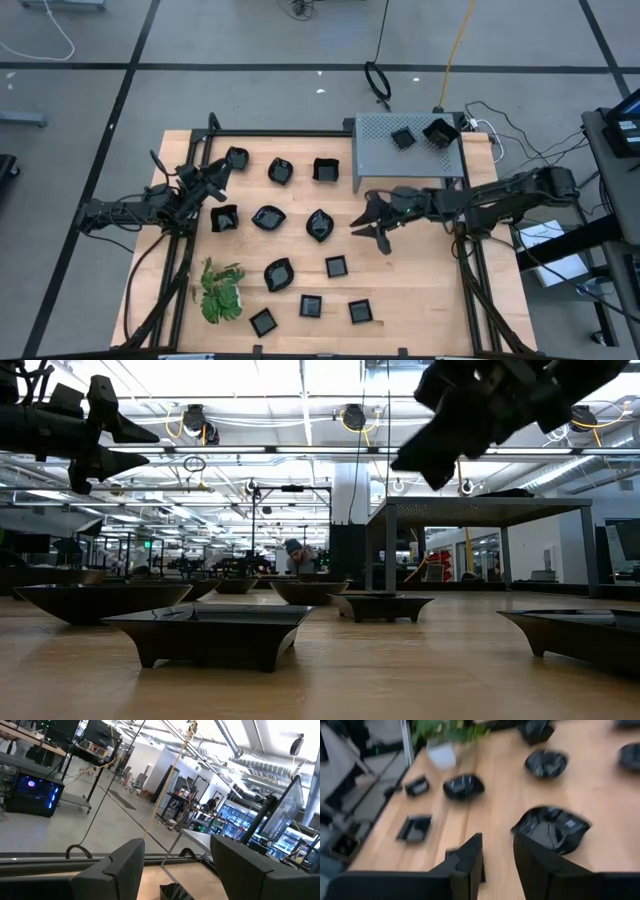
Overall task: Pick & Place Mini shaped plates
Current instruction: Stack the square plate on top of the other square plates
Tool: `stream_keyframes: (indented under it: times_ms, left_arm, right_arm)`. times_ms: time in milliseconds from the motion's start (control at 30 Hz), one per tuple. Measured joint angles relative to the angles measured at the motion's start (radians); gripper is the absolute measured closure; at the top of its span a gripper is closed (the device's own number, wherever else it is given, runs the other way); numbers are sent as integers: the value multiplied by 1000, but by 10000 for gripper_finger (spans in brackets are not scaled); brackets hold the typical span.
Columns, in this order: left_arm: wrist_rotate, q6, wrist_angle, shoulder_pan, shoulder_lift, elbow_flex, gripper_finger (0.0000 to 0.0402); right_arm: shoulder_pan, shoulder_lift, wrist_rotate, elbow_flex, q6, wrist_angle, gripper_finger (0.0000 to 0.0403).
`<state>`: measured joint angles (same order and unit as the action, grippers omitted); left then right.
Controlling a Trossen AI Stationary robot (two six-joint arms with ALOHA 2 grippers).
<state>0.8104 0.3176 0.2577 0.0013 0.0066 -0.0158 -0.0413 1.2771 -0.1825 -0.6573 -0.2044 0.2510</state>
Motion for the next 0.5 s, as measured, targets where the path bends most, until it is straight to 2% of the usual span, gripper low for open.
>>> stream_keyframes:
  times_ms: [300, 500]
  left_arm:
    - [0, 0, 0, 0, 0, 0, 172]
    - [0, 0, 0, 0, 0, 0, 172]
  right_arm:
    - [-37, 242, -6, 0, 78, 105, 302]
    - [-38, 395, -158, 0, 50, 372, 302]
